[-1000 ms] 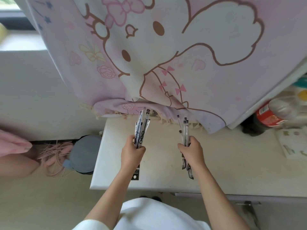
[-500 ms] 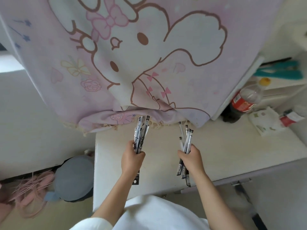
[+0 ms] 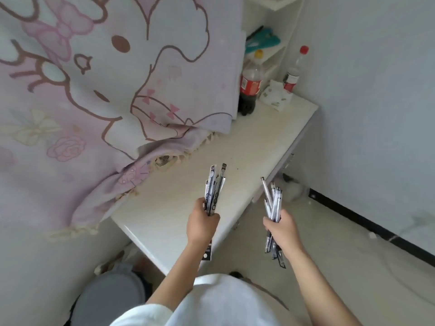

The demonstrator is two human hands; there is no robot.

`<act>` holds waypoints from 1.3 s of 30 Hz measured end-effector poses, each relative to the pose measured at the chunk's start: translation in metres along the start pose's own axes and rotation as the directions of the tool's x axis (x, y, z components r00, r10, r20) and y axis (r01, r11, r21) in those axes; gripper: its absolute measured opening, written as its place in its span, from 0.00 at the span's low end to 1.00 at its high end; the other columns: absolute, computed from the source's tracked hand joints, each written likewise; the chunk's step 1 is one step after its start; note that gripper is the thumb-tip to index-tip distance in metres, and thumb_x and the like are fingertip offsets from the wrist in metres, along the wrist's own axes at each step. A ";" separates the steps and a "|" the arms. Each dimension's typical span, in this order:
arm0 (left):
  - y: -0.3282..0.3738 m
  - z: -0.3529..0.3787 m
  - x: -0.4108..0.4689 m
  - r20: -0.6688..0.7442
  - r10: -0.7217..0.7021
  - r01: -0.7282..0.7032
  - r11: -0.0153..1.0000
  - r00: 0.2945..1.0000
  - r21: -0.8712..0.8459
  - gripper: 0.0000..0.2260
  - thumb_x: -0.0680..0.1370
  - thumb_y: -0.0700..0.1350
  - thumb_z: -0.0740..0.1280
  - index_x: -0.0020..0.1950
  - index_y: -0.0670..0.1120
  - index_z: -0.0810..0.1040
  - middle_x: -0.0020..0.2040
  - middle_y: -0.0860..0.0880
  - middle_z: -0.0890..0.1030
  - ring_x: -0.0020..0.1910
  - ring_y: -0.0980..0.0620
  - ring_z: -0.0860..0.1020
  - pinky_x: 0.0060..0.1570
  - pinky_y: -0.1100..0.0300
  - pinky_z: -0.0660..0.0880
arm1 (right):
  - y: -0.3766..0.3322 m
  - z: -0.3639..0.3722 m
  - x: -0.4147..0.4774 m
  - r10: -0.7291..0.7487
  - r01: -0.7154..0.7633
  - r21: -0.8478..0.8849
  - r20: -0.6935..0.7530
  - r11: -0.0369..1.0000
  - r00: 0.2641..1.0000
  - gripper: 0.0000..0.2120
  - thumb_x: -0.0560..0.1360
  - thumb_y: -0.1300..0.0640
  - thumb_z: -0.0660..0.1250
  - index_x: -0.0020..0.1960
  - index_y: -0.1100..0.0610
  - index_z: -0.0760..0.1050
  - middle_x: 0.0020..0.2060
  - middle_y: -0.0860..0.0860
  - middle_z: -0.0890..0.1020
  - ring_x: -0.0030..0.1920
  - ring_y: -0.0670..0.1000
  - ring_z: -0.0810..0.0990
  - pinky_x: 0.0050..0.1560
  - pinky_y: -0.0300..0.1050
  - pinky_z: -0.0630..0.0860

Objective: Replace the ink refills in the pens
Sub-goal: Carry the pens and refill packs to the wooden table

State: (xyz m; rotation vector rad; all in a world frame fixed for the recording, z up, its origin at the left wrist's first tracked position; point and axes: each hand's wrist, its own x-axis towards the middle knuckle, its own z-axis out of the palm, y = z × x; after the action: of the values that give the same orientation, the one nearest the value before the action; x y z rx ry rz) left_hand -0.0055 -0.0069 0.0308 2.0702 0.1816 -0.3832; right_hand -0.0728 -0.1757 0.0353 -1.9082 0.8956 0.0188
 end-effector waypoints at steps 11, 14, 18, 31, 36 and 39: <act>0.048 0.151 -0.097 0.464 0.207 -0.316 0.933 0.861 0.170 0.11 0.69 0.37 0.61 0.51 0.43 0.70 0.38 0.45 0.76 0.41 0.41 0.74 0.38 0.55 0.70 | 0.126 -0.136 -0.084 0.267 -0.225 0.151 -0.387 0.963 0.882 0.14 0.69 0.67 0.62 0.32 0.55 0.61 0.26 0.51 0.66 0.29 0.52 0.65 0.32 0.44 0.62; 0.061 0.209 -0.148 0.633 0.253 -0.446 0.880 0.731 0.163 0.13 0.70 0.37 0.61 0.54 0.44 0.70 0.39 0.45 0.75 0.43 0.40 0.75 0.39 0.55 0.71 | 0.169 -0.184 -0.109 0.375 -0.276 0.265 -0.490 0.924 0.787 0.13 0.69 0.66 0.63 0.32 0.56 0.61 0.27 0.52 0.66 0.30 0.54 0.66 0.34 0.45 0.63; 0.069 0.258 -0.189 0.760 0.243 -0.563 0.805 0.603 0.189 0.17 0.71 0.37 0.61 0.60 0.44 0.69 0.42 0.45 0.77 0.42 0.43 0.74 0.39 0.58 0.69 | 0.212 -0.218 -0.140 0.479 -0.324 0.362 -0.530 0.874 0.700 0.14 0.70 0.65 0.64 0.33 0.56 0.59 0.27 0.51 0.64 0.29 0.52 0.63 0.33 0.44 0.61; 0.161 0.443 -0.201 0.919 0.246 -0.757 0.649 0.308 0.080 0.14 0.71 0.37 0.61 0.56 0.46 0.70 0.35 0.50 0.74 0.34 0.48 0.72 0.34 0.58 0.68 | 0.274 -0.320 -0.090 0.689 -0.336 0.604 -0.597 0.723 0.411 0.13 0.70 0.64 0.64 0.34 0.56 0.60 0.29 0.50 0.65 0.28 0.50 0.62 0.29 0.43 0.60; 0.173 0.498 -0.245 0.989 0.112 -0.831 0.557 0.100 0.021 0.15 0.72 0.38 0.61 0.58 0.46 0.69 0.40 0.49 0.76 0.37 0.48 0.73 0.31 0.60 0.66 | 0.296 -0.361 -0.104 0.787 -0.351 0.707 -0.582 0.614 0.204 0.11 0.71 0.64 0.64 0.36 0.58 0.62 0.29 0.51 0.66 0.28 0.50 0.63 0.30 0.43 0.61; 0.173 0.533 -0.273 0.998 0.045 -0.852 0.524 0.033 0.004 0.17 0.72 0.38 0.61 0.60 0.47 0.68 0.42 0.48 0.76 0.38 0.48 0.73 0.30 0.61 0.66 | 0.316 -0.372 -0.115 0.842 -0.348 0.770 -0.523 0.534 0.136 0.11 0.71 0.64 0.64 0.35 0.57 0.62 0.29 0.50 0.66 0.28 0.49 0.64 0.29 0.42 0.62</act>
State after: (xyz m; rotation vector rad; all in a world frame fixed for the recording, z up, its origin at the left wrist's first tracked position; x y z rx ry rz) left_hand -0.3171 -0.5469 0.0171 1.8609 -1.7518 -1.3485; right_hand -0.4738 -0.4765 0.0254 -0.7539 2.1849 -0.7195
